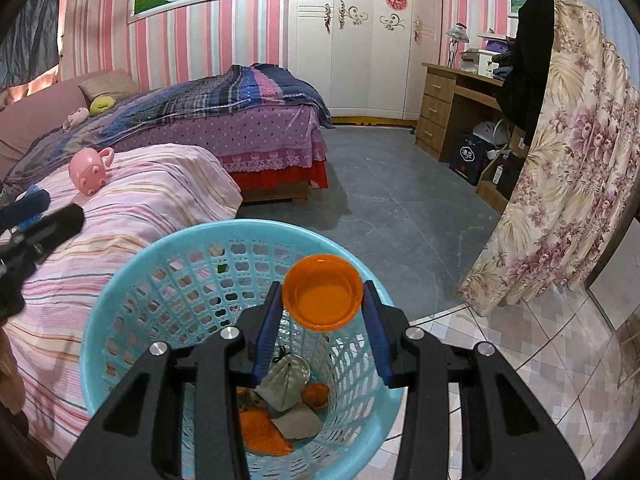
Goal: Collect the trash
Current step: 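Carry the mandarin and lid over the blue basket and open both tools, then move both open tools back over the bed toward the cardboard tube and blue bag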
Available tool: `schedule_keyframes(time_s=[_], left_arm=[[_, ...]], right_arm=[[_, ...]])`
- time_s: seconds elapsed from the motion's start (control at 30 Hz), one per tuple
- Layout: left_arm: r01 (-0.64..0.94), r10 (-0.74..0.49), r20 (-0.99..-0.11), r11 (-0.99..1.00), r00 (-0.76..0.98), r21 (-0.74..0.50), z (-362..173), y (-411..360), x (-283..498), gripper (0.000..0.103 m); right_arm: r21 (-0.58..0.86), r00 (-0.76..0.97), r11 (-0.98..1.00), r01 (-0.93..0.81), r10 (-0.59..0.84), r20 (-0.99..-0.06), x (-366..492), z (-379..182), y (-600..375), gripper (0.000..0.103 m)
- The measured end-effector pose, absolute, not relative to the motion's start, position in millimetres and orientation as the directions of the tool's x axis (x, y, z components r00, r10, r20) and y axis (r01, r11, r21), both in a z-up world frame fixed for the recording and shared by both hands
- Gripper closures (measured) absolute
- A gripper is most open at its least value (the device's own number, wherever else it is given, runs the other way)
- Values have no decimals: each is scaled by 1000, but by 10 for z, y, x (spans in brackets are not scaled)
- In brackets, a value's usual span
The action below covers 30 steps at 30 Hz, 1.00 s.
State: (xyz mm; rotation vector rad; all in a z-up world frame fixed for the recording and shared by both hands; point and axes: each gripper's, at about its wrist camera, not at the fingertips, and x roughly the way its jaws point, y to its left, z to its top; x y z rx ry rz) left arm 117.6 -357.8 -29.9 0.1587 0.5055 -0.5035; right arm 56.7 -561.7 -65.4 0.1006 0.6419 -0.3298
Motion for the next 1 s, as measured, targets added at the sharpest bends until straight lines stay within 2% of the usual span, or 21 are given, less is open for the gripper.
schedule_keyframes(time_s=[0.17,0.2,0.23,0.27,0.3,0.37,0.43,0.67,1.0], left_arm=[[462,-392,-486,886,781,29,-258,-3353,1189,7],[454,-385,-482,891,787,29,-243,-3294,1189,6],[448,-380,-479,894,791,30,-237,-3255,1187,6],[442,-376,-477,897,795,30,-231,-3221,1185,6],[436,-371,-474,899,799,31,-220,-3173,1182,6],[419,-356,-467,907,810,36,-200,-3071,1177,6],[406,-345,-464,913,816,35,-185,-2976,1179,6],[339,-284,-445,939,850,49,-137,-2500,1186,6],[223,-185,-424,974,886,40,-4,-1636,1255,6]], right_arm=[[0,760,941,337,-272,-590,603,-660,-5538,62],[2,762,939,345,-279,-584,609,-653,-5511,54],[-2,762,937,349,-284,-582,620,-652,-5491,37],[-7,762,936,352,-292,-578,625,-647,-5461,30],[-9,763,936,351,-291,-578,639,-647,-5449,26],[-18,759,938,346,-291,-582,667,-639,-5385,24],[-19,763,938,345,-293,-576,679,-626,-5325,18],[10,778,949,316,-253,-576,791,-587,-5104,14],[-1,838,981,196,-168,-519,1021,-269,-4424,13]])
